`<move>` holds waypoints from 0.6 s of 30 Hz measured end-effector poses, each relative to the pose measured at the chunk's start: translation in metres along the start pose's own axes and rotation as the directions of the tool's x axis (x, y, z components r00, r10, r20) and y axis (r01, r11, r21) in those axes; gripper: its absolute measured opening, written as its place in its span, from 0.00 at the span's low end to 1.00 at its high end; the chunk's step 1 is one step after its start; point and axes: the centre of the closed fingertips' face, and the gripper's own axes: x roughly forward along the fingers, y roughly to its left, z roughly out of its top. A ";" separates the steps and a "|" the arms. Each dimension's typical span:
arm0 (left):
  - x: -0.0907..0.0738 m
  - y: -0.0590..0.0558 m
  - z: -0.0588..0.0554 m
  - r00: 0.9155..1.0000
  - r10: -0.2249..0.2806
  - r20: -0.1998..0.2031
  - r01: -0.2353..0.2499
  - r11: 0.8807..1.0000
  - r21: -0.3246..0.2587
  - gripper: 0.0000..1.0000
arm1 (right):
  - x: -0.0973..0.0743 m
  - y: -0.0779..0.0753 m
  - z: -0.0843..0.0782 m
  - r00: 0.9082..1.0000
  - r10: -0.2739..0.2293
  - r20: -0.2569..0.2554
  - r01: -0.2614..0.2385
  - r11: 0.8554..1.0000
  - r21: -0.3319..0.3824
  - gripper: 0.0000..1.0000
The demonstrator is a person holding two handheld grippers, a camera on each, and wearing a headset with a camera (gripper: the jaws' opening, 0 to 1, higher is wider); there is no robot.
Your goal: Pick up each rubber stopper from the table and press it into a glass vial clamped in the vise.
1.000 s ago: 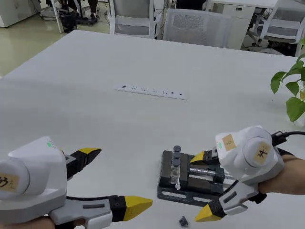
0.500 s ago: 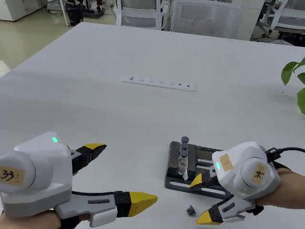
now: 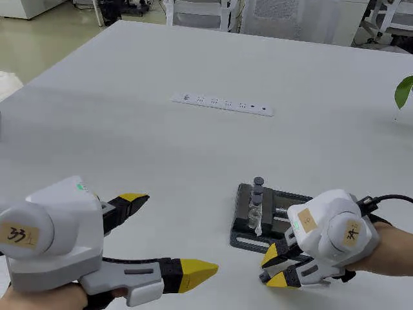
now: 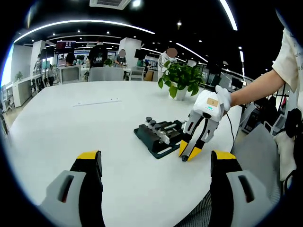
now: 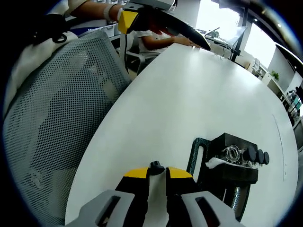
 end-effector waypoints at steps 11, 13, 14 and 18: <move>0.002 -0.005 -0.001 1.000 -0.013 -0.007 0.013 1.000 0.000 0.95 | 0.000 0.001 0.002 1.000 0.005 -0.010 -0.005 1.000 0.008 0.07; 0.002 -0.006 -0.001 1.000 -0.014 -0.007 0.014 1.000 0.002 0.95 | -0.001 -0.002 0.003 1.000 -0.003 -0.006 0.003 1.000 0.031 0.06; 0.002 -0.006 -0.001 1.000 -0.015 -0.006 0.015 1.000 0.003 0.95 | -0.002 -0.002 0.003 1.000 -0.005 -0.004 0.005 0.999 0.033 0.06; 0.004 -0.007 -0.003 1.000 -0.020 -0.017 0.020 1.000 0.013 0.94 | -0.010 -0.006 0.008 1.000 -0.016 -0.003 0.017 0.999 0.046 0.06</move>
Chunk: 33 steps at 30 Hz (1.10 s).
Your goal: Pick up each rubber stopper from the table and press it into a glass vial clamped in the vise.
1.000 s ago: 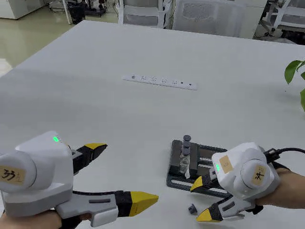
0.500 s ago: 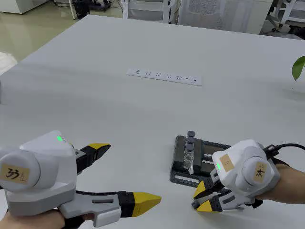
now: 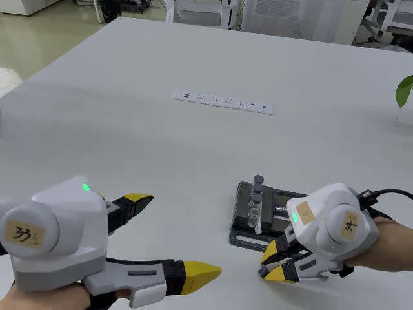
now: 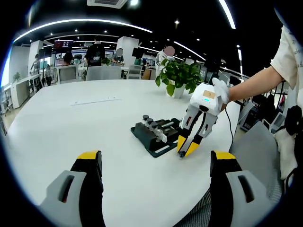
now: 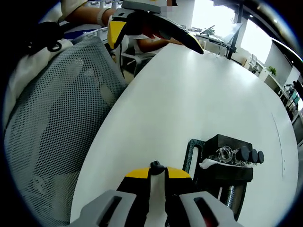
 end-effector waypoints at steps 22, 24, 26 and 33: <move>0.052 -0.057 0.017 0.972 -0.228 -0.048 0.232 0.968 0.091 0.61 | -0.081 -0.017 0.048 0.983 -0.164 -0.088 0.123 0.927 -0.354 0.06; 0.056 -0.061 0.019 0.967 -0.248 -0.051 0.251 0.964 0.090 0.56 | -0.085 -0.016 0.054 0.979 -0.181 -0.089 0.129 0.902 -0.413 0.06; 0.059 -0.065 0.021 0.959 -0.276 -0.060 0.280 0.956 0.089 0.52 | -0.089 -0.012 0.061 0.979 -0.186 -0.084 0.131 0.888 -0.441 0.06; 0.061 -0.078 0.027 0.940 -0.336 -0.063 0.341 0.937 0.082 0.36 | -0.099 -0.007 0.074 0.974 -0.214 -0.075 0.141 0.832 -0.537 0.06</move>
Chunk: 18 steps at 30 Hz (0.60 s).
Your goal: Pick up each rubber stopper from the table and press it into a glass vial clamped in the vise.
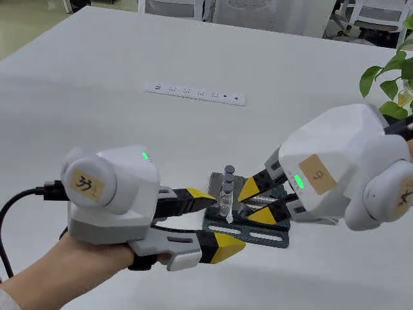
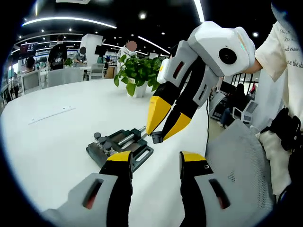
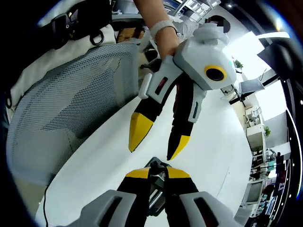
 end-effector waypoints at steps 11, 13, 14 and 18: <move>0.000 -0.003 0.004 0.999 -0.026 0.024 0.027 0.998 -0.054 0.17 | 0.004 0.005 -0.002 0.999 -0.001 -0.051 -0.007 0.988 -0.157 0.06; 0.000 -0.002 0.004 0.999 -0.028 0.023 0.030 0.998 -0.062 0.15 | 0.004 0.006 0.000 0.999 0.004 -0.050 -0.011 0.987 -0.160 0.06; 0.000 -0.003 0.004 0.999 -0.030 0.024 0.031 0.998 -0.061 0.14 | 0.004 0.005 0.002 0.999 -0.001 -0.045 -0.006 0.985 -0.175 0.06; 0.000 -0.005 0.004 0.999 -0.047 0.022 0.048 0.996 -0.069 0.09 | 0.005 0.007 0.004 0.999 0.005 -0.043 -0.013 0.983 -0.182 0.06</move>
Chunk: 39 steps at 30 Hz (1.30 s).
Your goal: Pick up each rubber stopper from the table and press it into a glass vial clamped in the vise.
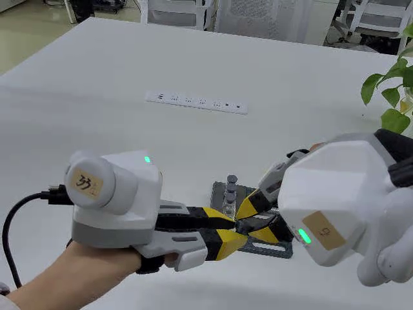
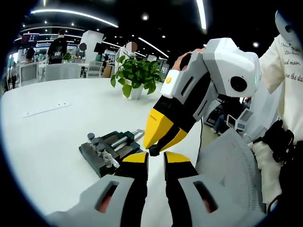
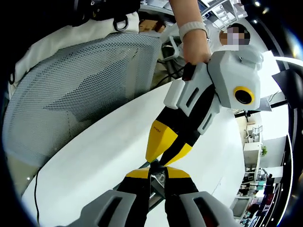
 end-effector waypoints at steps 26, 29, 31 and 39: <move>0.001 -0.005 -0.003 0.999 -0.040 0.017 0.042 0.990 -0.135 0.05 | -0.002 0.005 0.008 0.999 -0.009 -0.051 -0.001 0.983 -0.186 0.06; -0.001 -0.009 -0.003 0.999 -0.043 0.022 0.045 0.995 -0.093 0.04 | -0.003 0.005 0.010 0.999 -0.002 -0.043 -0.005 0.985 -0.171 0.06; -0.002 -0.008 -0.002 0.999 -0.036 0.029 0.038 0.996 -0.084 0.04 | -0.004 0.005 0.010 0.999 -0.011 -0.037 0.005 0.984 -0.177 0.06; -0.005 -0.008 0.003 0.998 -0.029 0.059 0.033 0.997 -0.064 0.03 | -0.003 0.000 0.012 1.000 -0.020 0.004 0.020 0.999 -0.047 0.21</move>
